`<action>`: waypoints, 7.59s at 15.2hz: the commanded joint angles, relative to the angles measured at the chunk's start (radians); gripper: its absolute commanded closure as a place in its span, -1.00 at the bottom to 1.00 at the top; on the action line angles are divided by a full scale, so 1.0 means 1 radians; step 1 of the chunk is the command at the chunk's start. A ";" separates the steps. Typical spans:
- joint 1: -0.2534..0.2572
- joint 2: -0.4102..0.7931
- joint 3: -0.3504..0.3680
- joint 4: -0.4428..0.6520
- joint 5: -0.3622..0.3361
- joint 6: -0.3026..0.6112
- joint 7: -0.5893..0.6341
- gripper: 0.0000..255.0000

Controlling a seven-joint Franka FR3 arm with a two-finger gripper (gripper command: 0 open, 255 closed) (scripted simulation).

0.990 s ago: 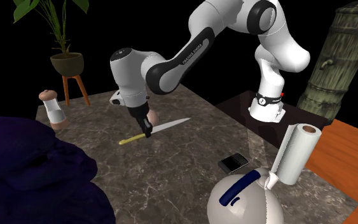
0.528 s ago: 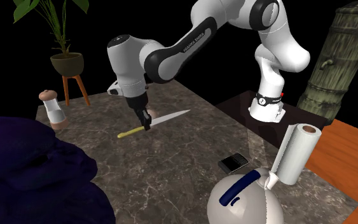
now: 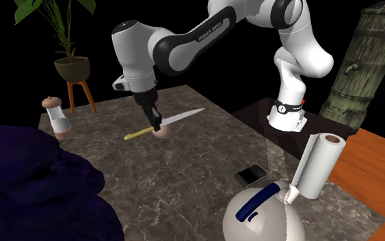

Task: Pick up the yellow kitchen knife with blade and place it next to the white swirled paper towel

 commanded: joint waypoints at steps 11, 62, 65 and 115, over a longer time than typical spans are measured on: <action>0.001 -0.042 -0.002 0.096 -0.001 -0.138 -0.007 1.00; 0.218 -0.900 0.156 -0.886 0.026 -0.032 0.348 1.00; 0.218 -0.888 0.156 -0.915 0.025 0.009 0.349 1.00; 0.216 -0.507 0.157 -1.127 -0.019 0.600 0.392 -1.00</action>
